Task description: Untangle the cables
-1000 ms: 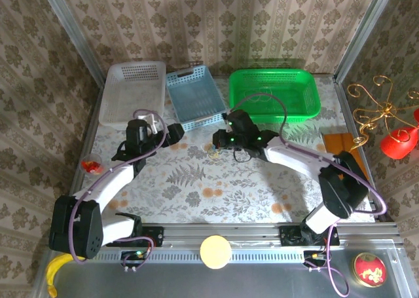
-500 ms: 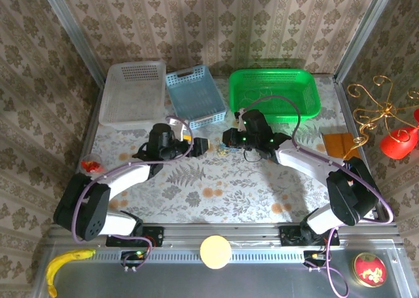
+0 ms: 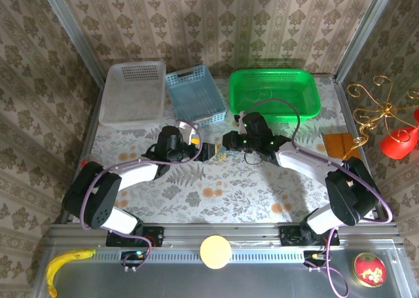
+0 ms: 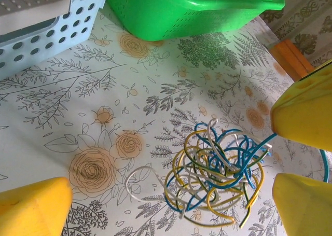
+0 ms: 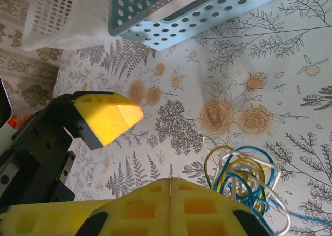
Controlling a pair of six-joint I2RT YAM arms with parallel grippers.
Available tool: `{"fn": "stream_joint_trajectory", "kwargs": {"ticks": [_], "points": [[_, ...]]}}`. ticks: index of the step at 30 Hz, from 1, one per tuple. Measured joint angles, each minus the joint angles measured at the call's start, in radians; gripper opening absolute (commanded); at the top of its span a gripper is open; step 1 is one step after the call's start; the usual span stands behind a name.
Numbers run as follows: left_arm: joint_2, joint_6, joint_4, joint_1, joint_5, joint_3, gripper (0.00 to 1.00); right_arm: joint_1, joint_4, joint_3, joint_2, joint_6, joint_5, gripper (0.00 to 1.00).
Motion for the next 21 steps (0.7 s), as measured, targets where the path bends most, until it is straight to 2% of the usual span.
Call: {"fn": "stream_joint_trajectory", "kwargs": {"ticks": [5,12,18,21], "points": [[-0.003,-0.016,0.065,0.0,0.018,-0.021,1.0,0.0,0.011,0.0,0.0,0.026,0.0,0.0],[-0.009,-0.16,0.216,0.005,0.066,-0.111,0.85,-0.003,0.05,-0.016,0.002,0.113,-0.004,0.0],[0.029,-0.306,0.4,0.054,0.119,-0.129,0.81,-0.006,0.093,-0.022,0.009,0.152,-0.027,0.0],[0.059,-0.331,0.418,0.085,0.136,-0.127,0.83,-0.01,0.094,-0.022,0.009,0.151,-0.037,0.0]]}}
